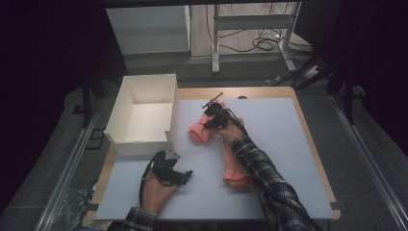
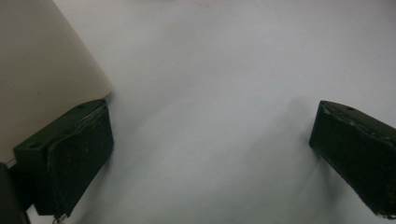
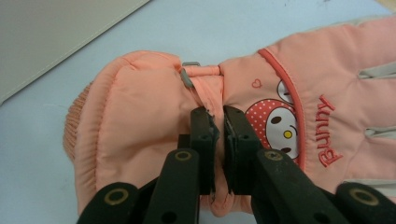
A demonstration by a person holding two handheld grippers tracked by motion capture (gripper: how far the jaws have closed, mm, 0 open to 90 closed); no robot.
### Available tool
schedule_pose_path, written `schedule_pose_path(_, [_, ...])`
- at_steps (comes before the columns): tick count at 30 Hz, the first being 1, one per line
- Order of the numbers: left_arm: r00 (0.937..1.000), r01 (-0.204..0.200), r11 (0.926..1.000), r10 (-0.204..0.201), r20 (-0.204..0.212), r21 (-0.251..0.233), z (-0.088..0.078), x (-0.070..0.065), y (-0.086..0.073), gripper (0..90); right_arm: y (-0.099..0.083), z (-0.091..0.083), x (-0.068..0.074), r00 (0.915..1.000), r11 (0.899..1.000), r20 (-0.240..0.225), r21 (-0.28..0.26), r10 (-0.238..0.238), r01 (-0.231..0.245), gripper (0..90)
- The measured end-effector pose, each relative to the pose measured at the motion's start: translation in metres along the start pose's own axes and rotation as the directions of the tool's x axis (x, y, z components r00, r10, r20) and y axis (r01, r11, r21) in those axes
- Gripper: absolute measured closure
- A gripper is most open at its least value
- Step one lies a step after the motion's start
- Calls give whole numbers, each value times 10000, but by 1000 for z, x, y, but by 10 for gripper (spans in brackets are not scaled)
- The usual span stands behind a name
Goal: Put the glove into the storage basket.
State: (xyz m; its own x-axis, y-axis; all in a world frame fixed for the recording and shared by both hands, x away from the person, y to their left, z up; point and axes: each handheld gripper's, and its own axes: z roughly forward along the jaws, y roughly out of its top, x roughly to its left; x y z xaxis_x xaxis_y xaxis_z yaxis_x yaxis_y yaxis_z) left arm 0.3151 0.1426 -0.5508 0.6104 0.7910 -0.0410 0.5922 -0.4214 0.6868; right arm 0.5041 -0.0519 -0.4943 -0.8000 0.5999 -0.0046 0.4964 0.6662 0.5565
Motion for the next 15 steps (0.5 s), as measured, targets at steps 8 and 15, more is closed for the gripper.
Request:
schedule_pose_path(8, [10000,3,10000,-3,-1,4,0,0,0,0,2,-20,0,9991,9981,243,-489,-357,368,846])
schedule_pose_path(15, [10000,-9,10000,9,-9,10,0,0,0,0,4,-38,-2,9986,9945,214,-919,-478,495,849])
